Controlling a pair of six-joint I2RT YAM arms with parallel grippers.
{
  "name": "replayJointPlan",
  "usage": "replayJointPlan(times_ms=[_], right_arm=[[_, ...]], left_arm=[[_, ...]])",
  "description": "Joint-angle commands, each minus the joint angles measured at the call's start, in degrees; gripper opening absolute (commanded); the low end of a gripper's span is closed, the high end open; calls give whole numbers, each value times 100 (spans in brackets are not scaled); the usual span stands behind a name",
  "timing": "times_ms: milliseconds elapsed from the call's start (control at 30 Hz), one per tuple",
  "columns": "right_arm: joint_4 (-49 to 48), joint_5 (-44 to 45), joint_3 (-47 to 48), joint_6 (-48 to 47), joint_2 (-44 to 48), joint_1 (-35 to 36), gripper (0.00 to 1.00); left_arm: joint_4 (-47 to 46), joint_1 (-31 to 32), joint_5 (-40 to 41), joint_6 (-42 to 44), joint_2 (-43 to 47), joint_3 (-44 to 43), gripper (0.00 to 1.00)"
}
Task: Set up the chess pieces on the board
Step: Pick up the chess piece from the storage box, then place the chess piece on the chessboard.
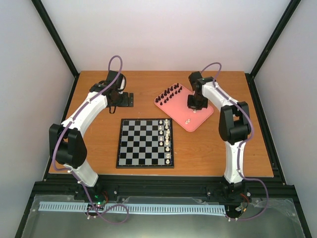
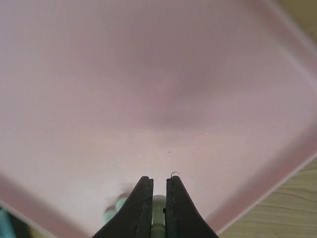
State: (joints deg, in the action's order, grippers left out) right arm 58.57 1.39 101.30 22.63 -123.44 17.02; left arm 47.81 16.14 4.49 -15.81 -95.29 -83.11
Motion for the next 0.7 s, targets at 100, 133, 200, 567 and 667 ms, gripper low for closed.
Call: replayJointPlan(times_ms=[100, 133, 200, 567, 667], right_arm=[[733, 21, 674, -232, 892, 556, 3], [814, -7, 673, -219, 987, 750, 3], [952, -25, 620, -154, 1166, 1188, 3], [956, -96, -458, 524, 1676, 3298, 3], [977, -77, -505, 518, 1565, 3676, 3]], left_arm=[[10, -6, 85, 48, 79, -207, 100], [19, -6, 90, 44, 88, -229, 100], [18, -6, 87, 37, 118, -252, 100], [-3, -6, 277, -191, 309, -291, 100], [21, -6, 264, -245, 400, -288, 100]])
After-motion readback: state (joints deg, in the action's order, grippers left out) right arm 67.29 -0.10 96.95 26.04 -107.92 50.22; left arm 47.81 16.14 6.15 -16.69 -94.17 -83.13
